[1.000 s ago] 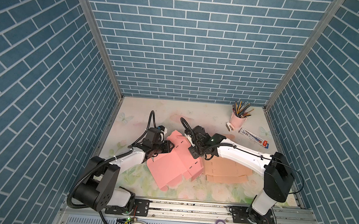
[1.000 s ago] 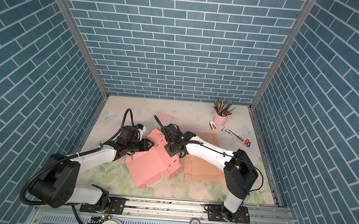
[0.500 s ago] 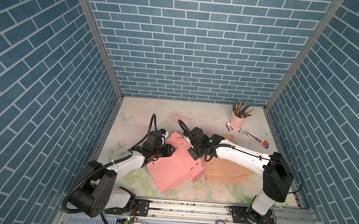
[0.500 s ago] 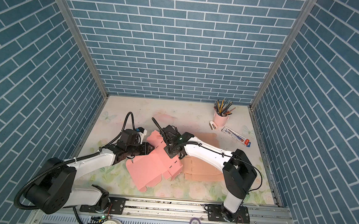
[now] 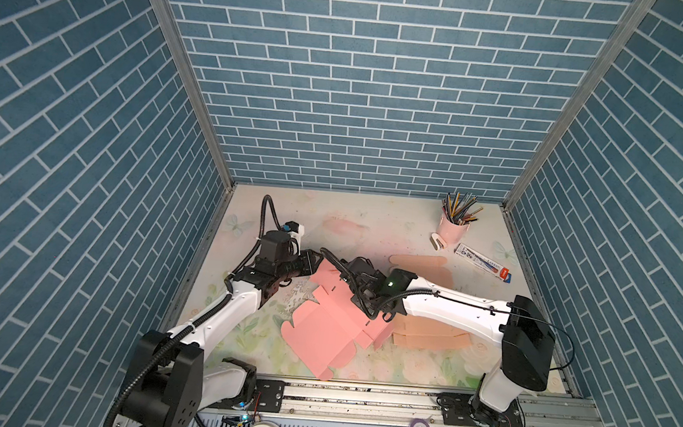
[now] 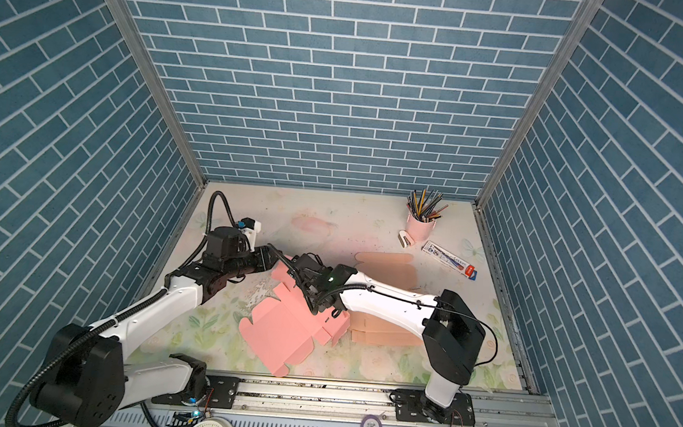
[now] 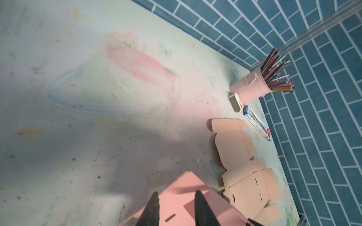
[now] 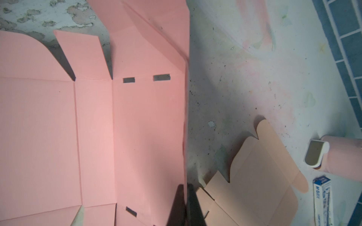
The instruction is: Fold the paper box
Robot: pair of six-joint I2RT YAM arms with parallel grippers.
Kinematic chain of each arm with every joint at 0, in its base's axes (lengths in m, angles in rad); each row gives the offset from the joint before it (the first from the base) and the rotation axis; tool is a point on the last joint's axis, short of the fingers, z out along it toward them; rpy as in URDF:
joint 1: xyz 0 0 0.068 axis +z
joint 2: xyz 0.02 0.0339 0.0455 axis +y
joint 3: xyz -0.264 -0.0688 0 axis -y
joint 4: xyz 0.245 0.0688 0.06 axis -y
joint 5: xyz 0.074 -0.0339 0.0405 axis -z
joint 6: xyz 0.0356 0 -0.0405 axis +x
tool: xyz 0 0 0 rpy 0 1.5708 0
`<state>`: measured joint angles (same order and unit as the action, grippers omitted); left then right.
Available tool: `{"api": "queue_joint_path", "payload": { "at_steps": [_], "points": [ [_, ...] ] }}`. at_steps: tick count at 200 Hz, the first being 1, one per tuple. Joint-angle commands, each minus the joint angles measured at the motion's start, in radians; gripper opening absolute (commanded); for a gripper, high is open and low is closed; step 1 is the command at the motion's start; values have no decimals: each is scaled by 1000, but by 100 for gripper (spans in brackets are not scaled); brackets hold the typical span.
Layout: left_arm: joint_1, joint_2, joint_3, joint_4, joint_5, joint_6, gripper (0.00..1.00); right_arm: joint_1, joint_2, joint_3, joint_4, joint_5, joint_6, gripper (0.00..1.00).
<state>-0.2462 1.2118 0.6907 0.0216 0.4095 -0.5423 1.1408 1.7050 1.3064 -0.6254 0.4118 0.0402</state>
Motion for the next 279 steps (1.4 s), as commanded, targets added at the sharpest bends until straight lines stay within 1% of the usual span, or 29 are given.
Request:
{"api": "queue_joint_path", "payload": {
  "at_steps": [1, 30, 65, 90, 128, 175, 207, 248, 279],
  "points": [
    [52, 12, 30, -3, 23, -3, 32, 35, -60, -9, -2, 112, -76, 0],
    [65, 69, 63, -11, 23, 15, 32, 76, -95, -37, 42, 176, -122, 0],
    [58, 111, 37, 10, 22, 17, 32, 105, -100, -60, 52, 244, -193, 0],
    [9, 122, 34, -9, -27, 42, 33, 113, -97, -83, 49, 287, -235, 0],
    [-33, 144, 1, 10, -8, 44, 34, 128, -101, -104, 90, 295, -276, 0],
    [-48, 103, -80, 35, 14, 23, 34, 130, -66, -136, 172, 312, -352, 0],
    [-61, 61, -118, 32, 4, 17, 34, 130, -46, -153, 259, 313, -428, 0],
    [-63, 7, -168, 31, 20, 5, 34, 130, 0, -155, 331, 342, -521, 0],
    [-62, -28, -188, 18, 13, 4, 34, 134, 2, -161, 402, 377, -579, 0]
  ]
}}
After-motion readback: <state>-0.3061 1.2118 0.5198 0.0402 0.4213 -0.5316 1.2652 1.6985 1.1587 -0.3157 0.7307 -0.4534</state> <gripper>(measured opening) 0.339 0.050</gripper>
